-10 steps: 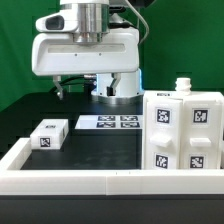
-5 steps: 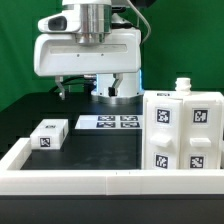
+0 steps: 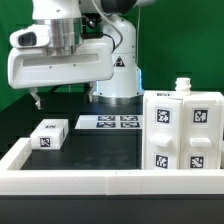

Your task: Assemble cabinet

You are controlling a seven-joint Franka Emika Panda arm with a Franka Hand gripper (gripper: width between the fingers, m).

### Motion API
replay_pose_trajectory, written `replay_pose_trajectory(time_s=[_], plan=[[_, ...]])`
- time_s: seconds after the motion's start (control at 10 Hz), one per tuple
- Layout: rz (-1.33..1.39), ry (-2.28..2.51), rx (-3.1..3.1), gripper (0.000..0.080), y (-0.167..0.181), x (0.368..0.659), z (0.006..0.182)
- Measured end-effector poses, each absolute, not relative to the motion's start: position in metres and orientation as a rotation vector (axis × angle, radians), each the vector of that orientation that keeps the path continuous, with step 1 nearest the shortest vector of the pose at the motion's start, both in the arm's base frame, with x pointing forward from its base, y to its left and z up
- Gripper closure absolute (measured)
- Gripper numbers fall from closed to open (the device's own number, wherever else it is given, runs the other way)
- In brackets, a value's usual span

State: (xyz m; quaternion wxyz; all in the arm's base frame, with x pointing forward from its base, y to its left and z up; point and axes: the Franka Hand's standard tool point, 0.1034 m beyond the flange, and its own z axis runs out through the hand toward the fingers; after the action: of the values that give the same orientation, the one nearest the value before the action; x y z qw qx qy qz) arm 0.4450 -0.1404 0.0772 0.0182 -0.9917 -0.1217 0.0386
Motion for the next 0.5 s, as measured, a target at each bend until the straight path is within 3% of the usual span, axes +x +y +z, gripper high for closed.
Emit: replay_pose_trajectory(time_s=[0.5], plan=[[0.203, -0.358, -3.05, 0.0003, -0.1534, 0.4423, 0.0697]])
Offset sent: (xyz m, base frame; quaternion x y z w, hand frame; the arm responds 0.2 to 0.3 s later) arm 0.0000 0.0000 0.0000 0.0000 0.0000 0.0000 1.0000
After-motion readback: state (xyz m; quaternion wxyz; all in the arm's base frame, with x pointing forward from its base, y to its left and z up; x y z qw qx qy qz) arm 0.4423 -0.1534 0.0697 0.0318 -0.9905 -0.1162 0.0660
